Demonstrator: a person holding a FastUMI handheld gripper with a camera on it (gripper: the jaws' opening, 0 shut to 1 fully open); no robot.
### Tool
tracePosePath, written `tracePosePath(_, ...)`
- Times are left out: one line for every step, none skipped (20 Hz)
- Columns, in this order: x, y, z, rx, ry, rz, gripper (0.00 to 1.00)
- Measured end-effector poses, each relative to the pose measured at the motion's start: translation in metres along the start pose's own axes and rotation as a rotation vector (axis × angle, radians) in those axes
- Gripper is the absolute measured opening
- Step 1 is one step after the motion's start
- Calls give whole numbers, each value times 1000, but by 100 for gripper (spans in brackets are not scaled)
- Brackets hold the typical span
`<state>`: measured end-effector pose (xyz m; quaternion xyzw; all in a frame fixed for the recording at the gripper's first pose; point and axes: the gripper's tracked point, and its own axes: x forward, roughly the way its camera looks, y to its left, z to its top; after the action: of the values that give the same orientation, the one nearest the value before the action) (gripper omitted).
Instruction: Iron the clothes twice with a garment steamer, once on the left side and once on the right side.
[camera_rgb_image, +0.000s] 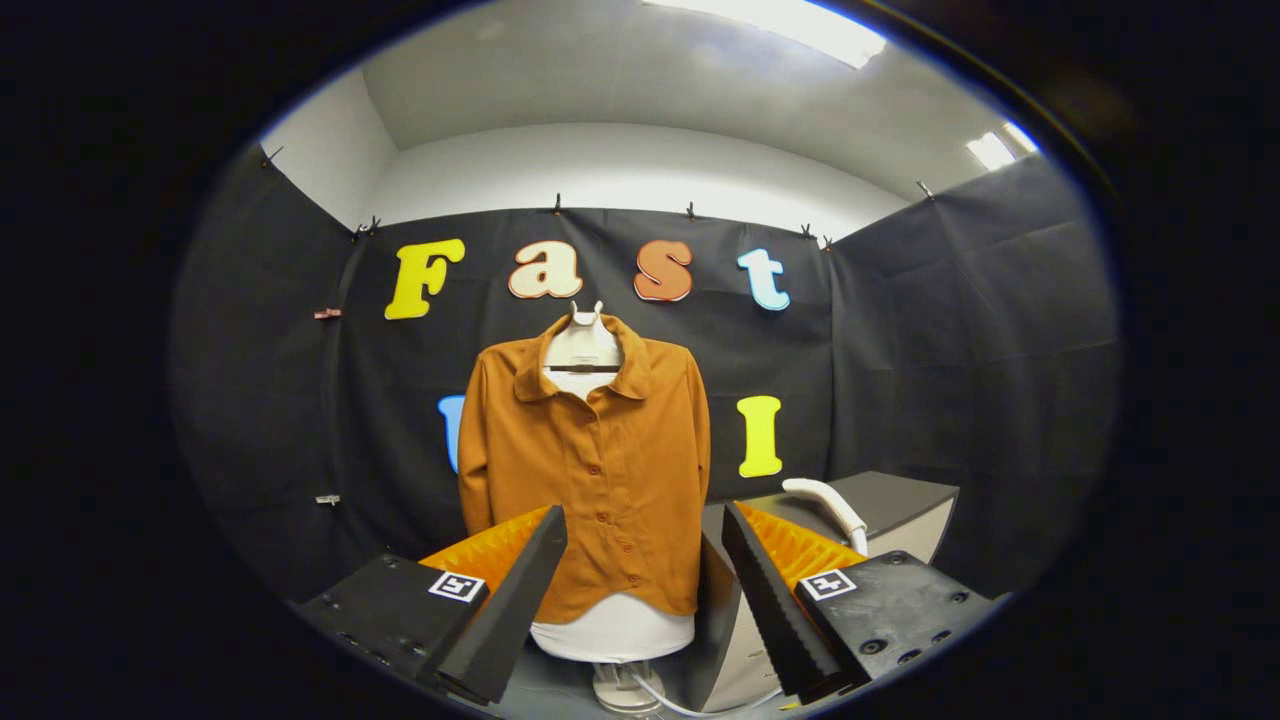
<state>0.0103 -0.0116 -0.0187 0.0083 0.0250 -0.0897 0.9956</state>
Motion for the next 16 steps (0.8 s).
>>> tracePosePath(1,-4,1,-2,-1,-14,98)
tracePosePath(3,-9,0,-3,-2,-26,98)
tracePosePath(6,-14,0,-3,-2,-38,98)
tracePosePath(10,-20,-1,-5,-2,-50,98)
tracePosePath(15,-26,-2,-7,0,-58,98)
tracePosePath(20,-32,-4,-7,6,-65,98)
tracePosePath(27,-39,-7,-4,9,-71,98)
tracePosePath(35,-46,-8,4,8,-74,98)
tracePosePath(45,-53,-10,10,7,-77,98)
tracePosePath(56,-60,-11,13,4,-76,98)
tracePosePath(67,-69,-12,8,0,-77,98)
tracePosePath(80,-80,-12,2,-4,-82,98)
tracePosePath(93,-93,-11,-3,-6,-87,98)
tracePosePath(106,-106,-11,-3,-7,-94,98)
tracePosePath(119,-120,-11,-3,-10,-102,99)
tracePosePath(132,-136,-11,-4,-7,-115,98)
